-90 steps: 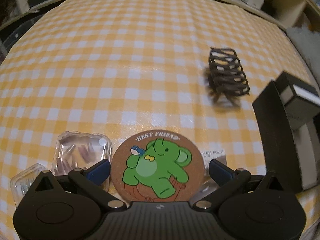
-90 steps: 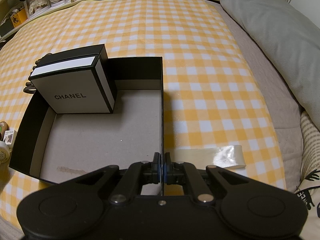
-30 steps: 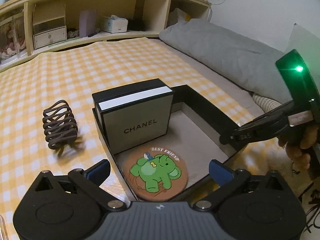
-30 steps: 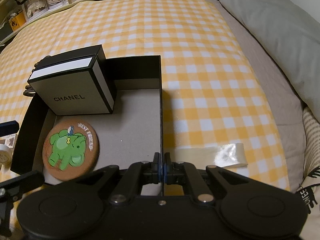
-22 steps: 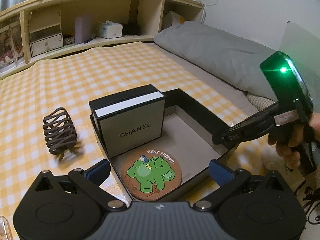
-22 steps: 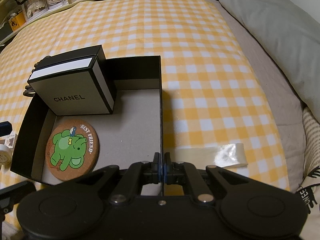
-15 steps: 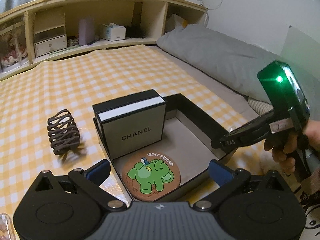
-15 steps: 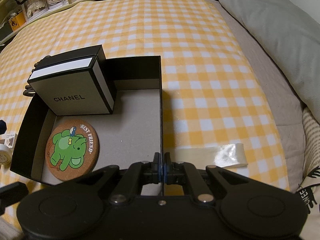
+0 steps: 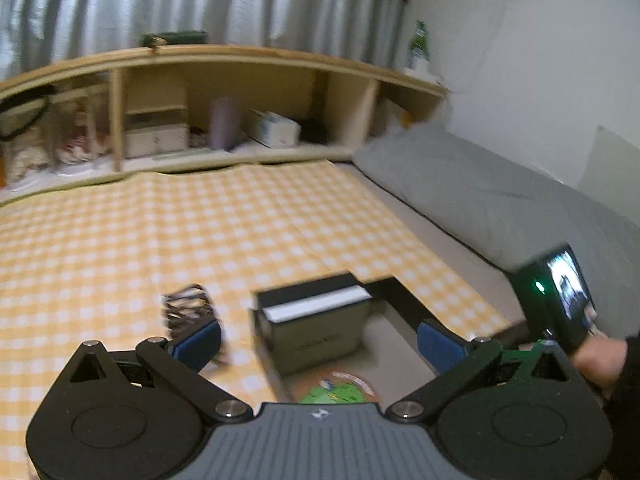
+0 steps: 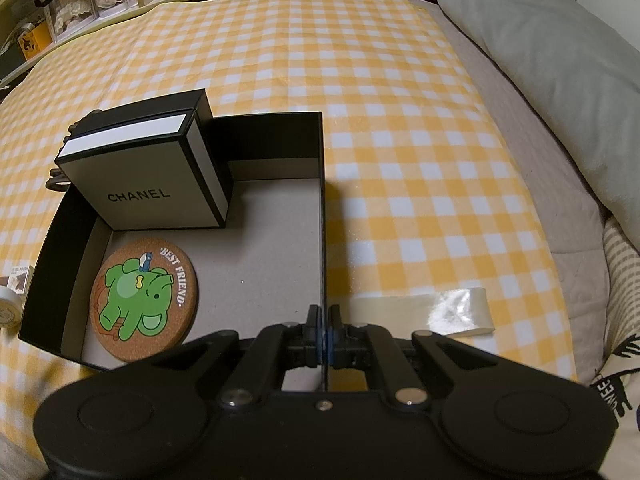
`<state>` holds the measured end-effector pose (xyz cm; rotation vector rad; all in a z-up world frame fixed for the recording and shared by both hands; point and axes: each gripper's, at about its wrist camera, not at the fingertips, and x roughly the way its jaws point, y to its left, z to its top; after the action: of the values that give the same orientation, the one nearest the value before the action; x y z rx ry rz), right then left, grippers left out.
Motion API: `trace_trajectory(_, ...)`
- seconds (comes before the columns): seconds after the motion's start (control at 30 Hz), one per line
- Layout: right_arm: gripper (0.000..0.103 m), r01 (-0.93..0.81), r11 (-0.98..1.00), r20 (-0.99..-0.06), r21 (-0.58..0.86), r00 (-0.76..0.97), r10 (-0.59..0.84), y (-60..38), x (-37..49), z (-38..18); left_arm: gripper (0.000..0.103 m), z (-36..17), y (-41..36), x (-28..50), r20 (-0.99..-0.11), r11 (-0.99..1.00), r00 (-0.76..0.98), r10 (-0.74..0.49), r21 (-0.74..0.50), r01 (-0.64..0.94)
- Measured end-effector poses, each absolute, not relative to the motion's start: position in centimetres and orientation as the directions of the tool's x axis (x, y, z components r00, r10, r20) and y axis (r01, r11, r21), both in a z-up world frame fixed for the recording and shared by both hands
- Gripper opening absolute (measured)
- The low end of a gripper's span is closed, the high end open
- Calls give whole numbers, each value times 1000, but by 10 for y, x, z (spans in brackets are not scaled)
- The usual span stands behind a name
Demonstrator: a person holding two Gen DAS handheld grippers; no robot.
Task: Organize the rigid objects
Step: 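Grasp the clear plastic case of small items with the left tool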
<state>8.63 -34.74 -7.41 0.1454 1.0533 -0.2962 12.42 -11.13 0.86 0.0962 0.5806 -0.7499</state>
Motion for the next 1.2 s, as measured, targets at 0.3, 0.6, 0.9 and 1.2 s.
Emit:
trace_trajectory(0.3,3,309,951,-871,-24,460,-171,-347,86,-74,103,18,-55,151,-530,874,715,-456,-116,471)
trace_trajectory(0.6,3,309,951,-871,-24,460,-171,-347,86,-74,103,5,19,188,-647,975,731,-216,-106,194)
trace_trajectory(0.9,3,311,950,-871,-22,460,-171,-347,86,-73,103,-32,88,214,-814,995,579,-55,-94,-38)
trace_trajectory(1.2,4,312,950,-871,-21,461,-171,-347,86,-73,97,-68,130,220,-913,983,407,25,-51,-176)
